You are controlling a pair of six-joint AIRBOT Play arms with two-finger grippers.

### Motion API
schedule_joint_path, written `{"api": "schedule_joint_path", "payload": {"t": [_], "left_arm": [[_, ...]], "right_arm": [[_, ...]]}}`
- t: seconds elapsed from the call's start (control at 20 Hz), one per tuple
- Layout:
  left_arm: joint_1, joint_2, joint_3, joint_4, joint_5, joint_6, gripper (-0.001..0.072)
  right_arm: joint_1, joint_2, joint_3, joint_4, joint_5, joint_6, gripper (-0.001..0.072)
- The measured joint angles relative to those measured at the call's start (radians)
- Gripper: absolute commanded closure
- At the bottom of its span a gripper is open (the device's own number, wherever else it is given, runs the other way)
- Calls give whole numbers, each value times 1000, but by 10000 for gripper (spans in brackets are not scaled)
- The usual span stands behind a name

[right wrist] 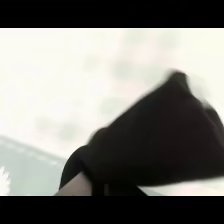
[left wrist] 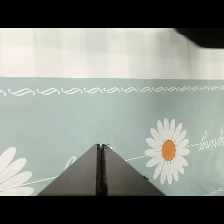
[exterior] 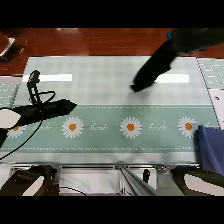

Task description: Fold the shirts.

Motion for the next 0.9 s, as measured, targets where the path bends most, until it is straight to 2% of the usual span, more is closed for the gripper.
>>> {"api": "schedule_joint_path", "payload": {"t": [0.55,0.7,0.9], "left_arm": [[0,0,0,-11,40,0,684],[0,0,0,-11,68,0,684],[0,0,0,-11,128,1,683]], "right_arm": [[-571,140,67,50,322,72,686],[-668,192,19,-6,411,79,685],[-782,331,-169,-188,460,70,685]]}}
